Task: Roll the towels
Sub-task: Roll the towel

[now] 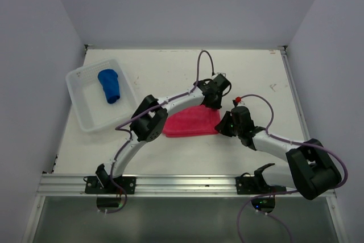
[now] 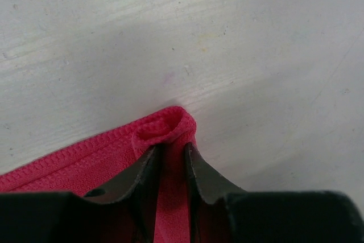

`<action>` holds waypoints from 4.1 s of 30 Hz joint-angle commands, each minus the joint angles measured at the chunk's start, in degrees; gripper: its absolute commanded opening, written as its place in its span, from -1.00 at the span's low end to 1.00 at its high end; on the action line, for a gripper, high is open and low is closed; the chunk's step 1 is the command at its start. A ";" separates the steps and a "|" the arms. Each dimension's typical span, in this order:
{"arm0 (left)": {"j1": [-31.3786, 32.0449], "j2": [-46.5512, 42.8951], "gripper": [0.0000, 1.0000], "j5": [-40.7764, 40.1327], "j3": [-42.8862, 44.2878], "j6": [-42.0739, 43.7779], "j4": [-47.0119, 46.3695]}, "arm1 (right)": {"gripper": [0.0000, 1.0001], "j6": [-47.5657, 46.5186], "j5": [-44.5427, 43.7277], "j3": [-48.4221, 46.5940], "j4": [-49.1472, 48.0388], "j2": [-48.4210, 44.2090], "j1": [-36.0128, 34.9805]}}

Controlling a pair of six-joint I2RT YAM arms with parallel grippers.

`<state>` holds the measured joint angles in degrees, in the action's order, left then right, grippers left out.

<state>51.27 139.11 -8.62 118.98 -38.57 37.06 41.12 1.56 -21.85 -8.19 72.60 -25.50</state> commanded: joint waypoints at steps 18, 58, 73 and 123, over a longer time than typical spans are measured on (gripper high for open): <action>-1.96 -4.79 -1.00 4.83 -6.64 -7.31 -7.07 | -1.00 -5.09 -12.98 -1.79 11.61 -2.99 -8.24; -12.24 -19.84 -1.00 29.54 -42.95 -13.29 -57.18 | -1.00 2.72 -59.56 -26.84 50.17 16.86 -36.37; -12.86 -20.19 -1.00 29.63 -46.03 -9.08 -56.13 | -1.00 4.76 -60.36 -33.44 54.94 30.49 -40.42; -12.95 -20.37 -1.00 24.09 -52.36 0.77 -52.97 | -0.33 1.06 -53.77 -40.56 53.98 29.27 -41.48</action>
<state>39.07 119.83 21.21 67.92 -41.19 -17.12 40.34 -54.35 -62.35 46.92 105.01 -66.59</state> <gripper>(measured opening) 0.054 0.325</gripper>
